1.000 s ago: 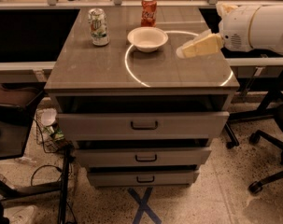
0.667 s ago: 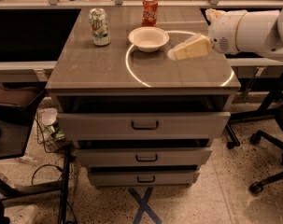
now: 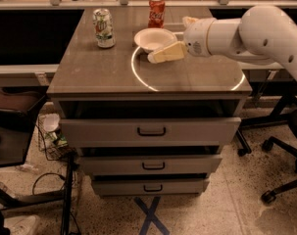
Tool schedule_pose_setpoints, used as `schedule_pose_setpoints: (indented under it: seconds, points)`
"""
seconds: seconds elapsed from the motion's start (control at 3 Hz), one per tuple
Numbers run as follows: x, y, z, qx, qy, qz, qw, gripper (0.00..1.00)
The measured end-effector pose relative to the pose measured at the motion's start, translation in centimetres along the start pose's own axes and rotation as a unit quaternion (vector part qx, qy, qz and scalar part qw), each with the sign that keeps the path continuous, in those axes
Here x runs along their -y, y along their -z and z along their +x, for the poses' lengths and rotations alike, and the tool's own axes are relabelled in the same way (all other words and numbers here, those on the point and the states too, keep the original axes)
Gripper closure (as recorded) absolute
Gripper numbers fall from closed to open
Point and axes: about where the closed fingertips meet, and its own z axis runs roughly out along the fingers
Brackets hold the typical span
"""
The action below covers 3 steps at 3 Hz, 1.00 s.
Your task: Pick 7up can
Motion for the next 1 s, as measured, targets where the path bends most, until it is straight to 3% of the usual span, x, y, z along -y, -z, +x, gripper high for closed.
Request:
schedule_pose_setpoints:
  seconds: [0.33, 1.0]
  points:
    - [-0.6, -3.4, 0.0, -0.004, 0.001, -0.014, 0.9999, 0.0]
    - [-0.8, -10.4, -1.7, 0.038, 0.003, -0.032, 0.9988, 0.0]
